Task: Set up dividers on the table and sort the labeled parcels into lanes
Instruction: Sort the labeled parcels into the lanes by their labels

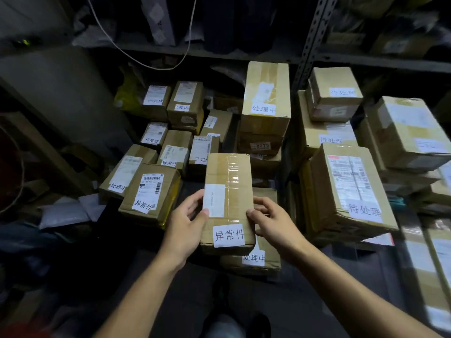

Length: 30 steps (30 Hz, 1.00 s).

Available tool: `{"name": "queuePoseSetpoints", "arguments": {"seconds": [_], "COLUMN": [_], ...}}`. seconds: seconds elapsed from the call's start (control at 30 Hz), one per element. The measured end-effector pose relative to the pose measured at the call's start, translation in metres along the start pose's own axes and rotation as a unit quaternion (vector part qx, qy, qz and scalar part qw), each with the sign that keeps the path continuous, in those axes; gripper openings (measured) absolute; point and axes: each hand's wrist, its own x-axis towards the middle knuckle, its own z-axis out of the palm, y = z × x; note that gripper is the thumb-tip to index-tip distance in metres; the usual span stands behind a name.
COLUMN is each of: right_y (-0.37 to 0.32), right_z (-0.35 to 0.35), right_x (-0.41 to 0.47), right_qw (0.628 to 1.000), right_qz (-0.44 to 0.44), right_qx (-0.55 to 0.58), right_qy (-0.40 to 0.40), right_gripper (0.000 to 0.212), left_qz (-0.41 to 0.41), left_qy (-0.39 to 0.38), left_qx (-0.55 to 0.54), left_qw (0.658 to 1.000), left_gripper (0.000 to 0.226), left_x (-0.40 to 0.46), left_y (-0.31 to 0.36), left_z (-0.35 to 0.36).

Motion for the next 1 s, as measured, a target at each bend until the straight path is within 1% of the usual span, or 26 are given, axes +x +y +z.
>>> {"name": "queuePoseSetpoints", "arguments": {"seconds": [0.2,0.37,0.5,0.6,0.67,0.8,0.87,0.93,1.0], "right_y": [-0.001,-0.024,-0.045,-0.063,-0.074,-0.097,-0.104,-0.106,-0.104], "right_z": [-0.026,-0.048,-0.073,-0.096,-0.114,-0.155,-0.174,-0.195,-0.214], "right_x": [-0.035,-0.063,-0.080,-0.087,-0.089,-0.091,-0.090,-0.086,-0.081], "right_qw": [1.000,0.997,0.992,0.987,0.983,0.978,0.976,0.973,0.972], "right_qz": [-0.024,-0.077,-0.126,-0.152,-0.167,-0.190,-0.194,-0.188,-0.173], "right_qx": [0.011,0.010,0.017,0.034,0.040,0.021,0.027,0.038,0.047], "right_qy": [0.001,0.003,0.018,0.043,0.062,0.088,0.099,0.126,0.152], "right_gripper": [0.028,0.027,0.021,0.019,0.021,0.023,0.022,0.028,0.022], "left_qz": [-0.003,0.030,0.049,0.058,0.068,0.099,0.116,0.124,0.128], "left_qy": [0.027,0.026,0.003,-0.026,-0.048,-0.074,-0.088,-0.102,-0.104], "left_qx": [0.003,-0.017,-0.040,-0.058,-0.072,-0.072,-0.069,-0.067,-0.054], "left_qw": [1.000,0.999,0.998,0.996,0.994,0.990,0.987,0.985,0.985], "left_gripper": [0.049,0.036,0.033,0.044,0.045,0.039,0.030,0.022,0.024], "left_x": [-0.033,-0.053,-0.059,-0.058,-0.055,-0.044,-0.036,-0.027,-0.019], "left_y": [0.008,0.037,0.076,0.109,0.127,0.153,0.159,0.164,0.167], "left_z": [0.025,0.035,0.047,0.063,0.078,0.121,0.144,0.170,0.194]}}
